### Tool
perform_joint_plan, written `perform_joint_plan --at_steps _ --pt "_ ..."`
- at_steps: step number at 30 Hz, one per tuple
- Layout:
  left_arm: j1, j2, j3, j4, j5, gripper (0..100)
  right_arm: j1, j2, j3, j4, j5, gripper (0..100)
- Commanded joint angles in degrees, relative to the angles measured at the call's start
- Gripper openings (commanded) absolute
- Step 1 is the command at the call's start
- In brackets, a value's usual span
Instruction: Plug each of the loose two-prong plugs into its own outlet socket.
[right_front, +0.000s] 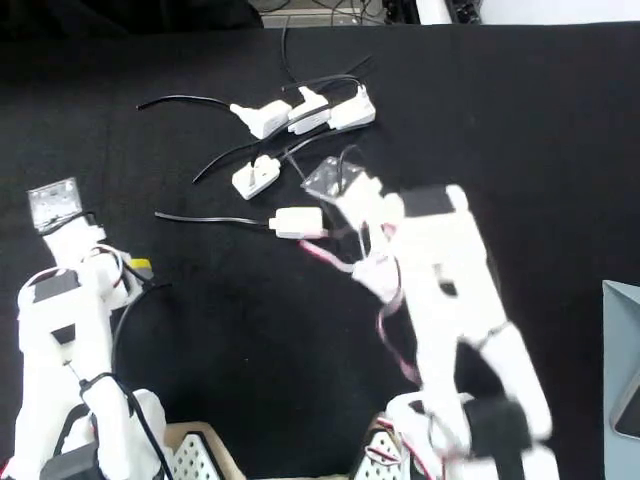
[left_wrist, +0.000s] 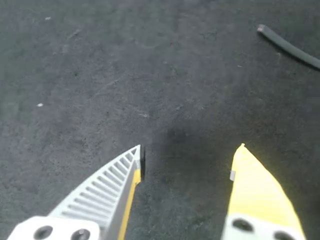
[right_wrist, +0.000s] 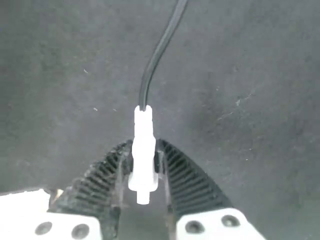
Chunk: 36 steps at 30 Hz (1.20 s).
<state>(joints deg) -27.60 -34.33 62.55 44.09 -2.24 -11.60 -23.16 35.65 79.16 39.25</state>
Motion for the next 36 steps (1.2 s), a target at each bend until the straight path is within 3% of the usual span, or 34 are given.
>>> perform_joint_plan --at_steps 1,7,15,28,36 --pt "3.30 -2.02 -0.48 -0.26 -0.62 29 -5.01 -13.14 4.70 -2.37 -3.96 1.1" --pt "6.29 -13.19 -0.31 0.97 -0.09 29 -12.22 -24.22 11.38 -9.58 -10.02 1.1" --pt "20.35 -32.18 -0.22 4.48 7.47 29 -21.27 -27.12 16.75 -17.76 -11.60 1.1" --pt "39.25 -33.85 1.89 4.66 11.96 29 -26.46 -27.21 18.68 -21.98 -14.33 1.1" --pt "46.11 -37.63 1.01 11.08 11.52 29 -26.81 -27.21 19.03 -21.98 -14.42 1.1"
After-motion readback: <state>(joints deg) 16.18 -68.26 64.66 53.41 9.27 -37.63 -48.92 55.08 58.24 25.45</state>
